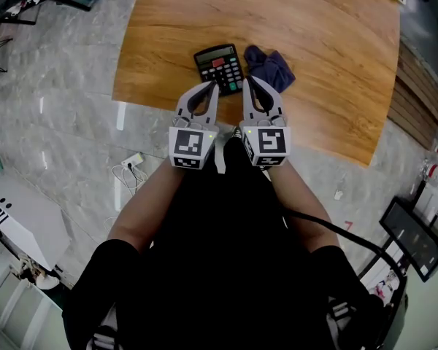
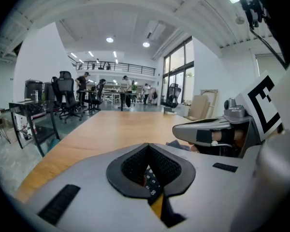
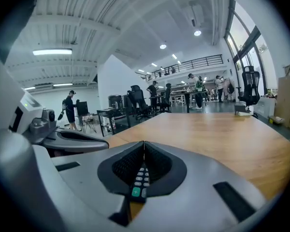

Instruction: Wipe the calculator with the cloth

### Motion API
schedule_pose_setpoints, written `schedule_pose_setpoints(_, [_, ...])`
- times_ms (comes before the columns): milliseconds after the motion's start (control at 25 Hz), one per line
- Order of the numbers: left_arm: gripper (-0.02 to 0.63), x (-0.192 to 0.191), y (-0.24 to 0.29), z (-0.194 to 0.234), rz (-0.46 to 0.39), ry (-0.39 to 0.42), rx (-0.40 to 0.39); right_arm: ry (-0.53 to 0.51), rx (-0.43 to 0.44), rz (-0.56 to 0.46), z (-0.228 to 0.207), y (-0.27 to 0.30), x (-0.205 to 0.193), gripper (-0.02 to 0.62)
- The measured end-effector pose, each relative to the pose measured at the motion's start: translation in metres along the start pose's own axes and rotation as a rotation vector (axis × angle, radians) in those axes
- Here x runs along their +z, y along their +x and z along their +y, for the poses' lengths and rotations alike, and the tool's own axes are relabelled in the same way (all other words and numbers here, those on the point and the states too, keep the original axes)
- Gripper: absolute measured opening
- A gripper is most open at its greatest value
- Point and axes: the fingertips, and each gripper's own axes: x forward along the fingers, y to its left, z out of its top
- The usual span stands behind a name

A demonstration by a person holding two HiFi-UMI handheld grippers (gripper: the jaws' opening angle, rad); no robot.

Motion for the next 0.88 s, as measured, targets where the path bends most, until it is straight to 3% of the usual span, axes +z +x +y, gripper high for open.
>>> schedule_pose_setpoints(240, [0.0,-0.045,0.018,0.029,0.102,-0.022,0.007,-0.003,-0.045,0.137,-0.006,0.036,-0.055,0.015])
schedule_pose_setpoints(440, [0.0,-0.067,0.034,0.04,0.172,-0.021,-0.032,-0.008,-0.093,0.224,-0.015,0.053,-0.086,0.015])
schedule_pose_setpoints(880, [0.0,-0.09,0.036,0.048,0.24,-0.03,-0.06,-0.005,-0.108,0.285,-0.014,0.069,-0.102,0.015])
